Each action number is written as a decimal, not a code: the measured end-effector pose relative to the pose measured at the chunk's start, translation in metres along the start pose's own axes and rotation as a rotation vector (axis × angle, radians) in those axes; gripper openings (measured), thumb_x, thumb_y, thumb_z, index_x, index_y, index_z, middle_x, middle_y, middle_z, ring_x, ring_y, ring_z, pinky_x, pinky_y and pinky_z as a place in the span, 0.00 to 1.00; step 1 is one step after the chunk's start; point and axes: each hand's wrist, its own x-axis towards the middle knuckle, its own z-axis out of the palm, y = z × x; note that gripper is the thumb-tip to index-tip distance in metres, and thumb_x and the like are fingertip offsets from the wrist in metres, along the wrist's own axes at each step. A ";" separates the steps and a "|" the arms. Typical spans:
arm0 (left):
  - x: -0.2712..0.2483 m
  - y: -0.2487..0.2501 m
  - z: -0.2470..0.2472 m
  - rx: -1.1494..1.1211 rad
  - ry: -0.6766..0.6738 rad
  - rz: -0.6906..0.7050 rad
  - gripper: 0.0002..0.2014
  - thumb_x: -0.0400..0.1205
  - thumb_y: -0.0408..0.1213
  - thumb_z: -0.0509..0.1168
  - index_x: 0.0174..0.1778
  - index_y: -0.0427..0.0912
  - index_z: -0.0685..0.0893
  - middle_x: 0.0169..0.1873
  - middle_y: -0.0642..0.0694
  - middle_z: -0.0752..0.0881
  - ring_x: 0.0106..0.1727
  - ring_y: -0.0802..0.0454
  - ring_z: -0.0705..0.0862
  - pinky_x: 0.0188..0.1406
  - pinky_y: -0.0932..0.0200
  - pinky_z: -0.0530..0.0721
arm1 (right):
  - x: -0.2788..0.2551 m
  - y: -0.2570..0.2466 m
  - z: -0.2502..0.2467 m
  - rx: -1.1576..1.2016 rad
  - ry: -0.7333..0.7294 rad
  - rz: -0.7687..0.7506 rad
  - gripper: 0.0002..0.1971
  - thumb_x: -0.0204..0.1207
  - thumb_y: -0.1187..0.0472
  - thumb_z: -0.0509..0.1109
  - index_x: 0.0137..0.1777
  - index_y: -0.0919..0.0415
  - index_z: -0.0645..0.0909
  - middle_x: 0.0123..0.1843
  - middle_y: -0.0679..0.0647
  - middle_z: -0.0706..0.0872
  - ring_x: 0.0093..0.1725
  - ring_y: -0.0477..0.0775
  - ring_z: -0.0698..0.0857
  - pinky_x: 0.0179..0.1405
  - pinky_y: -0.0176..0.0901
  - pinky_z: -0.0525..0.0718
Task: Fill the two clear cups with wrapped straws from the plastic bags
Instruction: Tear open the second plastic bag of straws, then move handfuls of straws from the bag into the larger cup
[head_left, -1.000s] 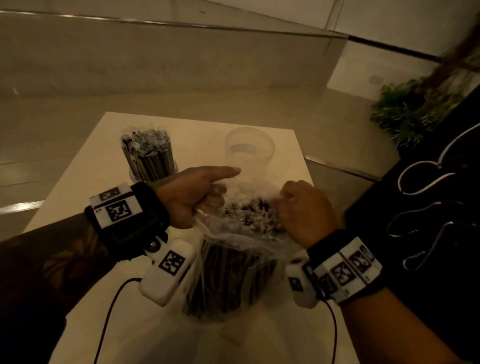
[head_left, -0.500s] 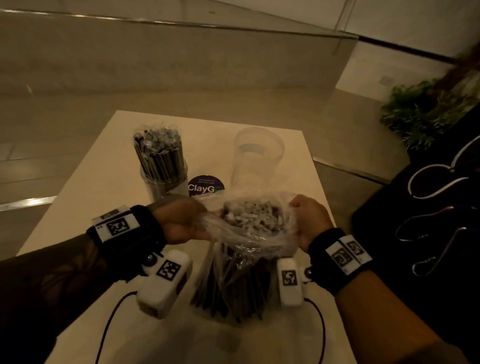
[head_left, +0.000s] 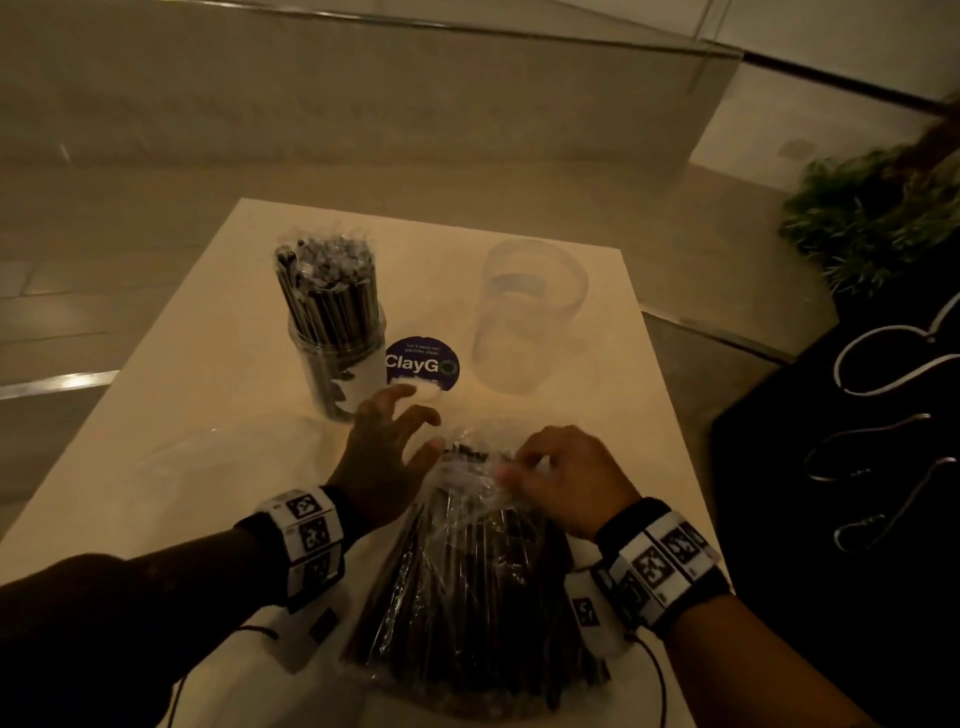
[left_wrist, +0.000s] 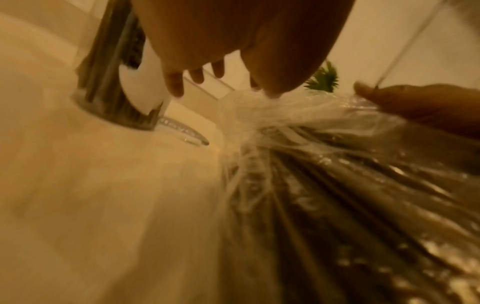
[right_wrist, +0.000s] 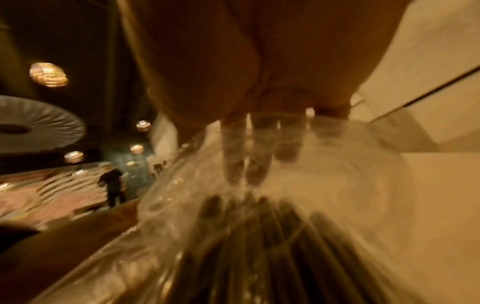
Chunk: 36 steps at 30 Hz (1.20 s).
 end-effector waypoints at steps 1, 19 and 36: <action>-0.002 0.003 -0.006 0.057 -0.044 0.134 0.20 0.77 0.63 0.58 0.59 0.57 0.78 0.73 0.47 0.69 0.76 0.42 0.62 0.73 0.38 0.65 | -0.001 -0.002 -0.001 -0.129 -0.144 0.009 0.27 0.61 0.32 0.77 0.51 0.50 0.83 0.51 0.45 0.82 0.55 0.48 0.76 0.56 0.49 0.76; 0.004 0.026 0.000 0.377 -0.493 0.287 0.22 0.80 0.58 0.58 0.66 0.50 0.75 0.61 0.49 0.77 0.63 0.49 0.72 0.65 0.49 0.64 | 0.032 -0.012 0.004 -0.376 -0.191 0.389 0.28 0.79 0.33 0.53 0.56 0.57 0.81 0.56 0.56 0.85 0.60 0.61 0.82 0.71 0.61 0.67; 0.003 0.037 0.012 0.117 -0.413 0.150 0.37 0.68 0.70 0.64 0.69 0.54 0.68 0.61 0.54 0.79 0.61 0.50 0.76 0.66 0.49 0.66 | 0.067 -0.037 0.002 -0.312 -0.188 0.308 0.17 0.77 0.45 0.65 0.56 0.57 0.75 0.57 0.56 0.82 0.60 0.62 0.80 0.67 0.58 0.72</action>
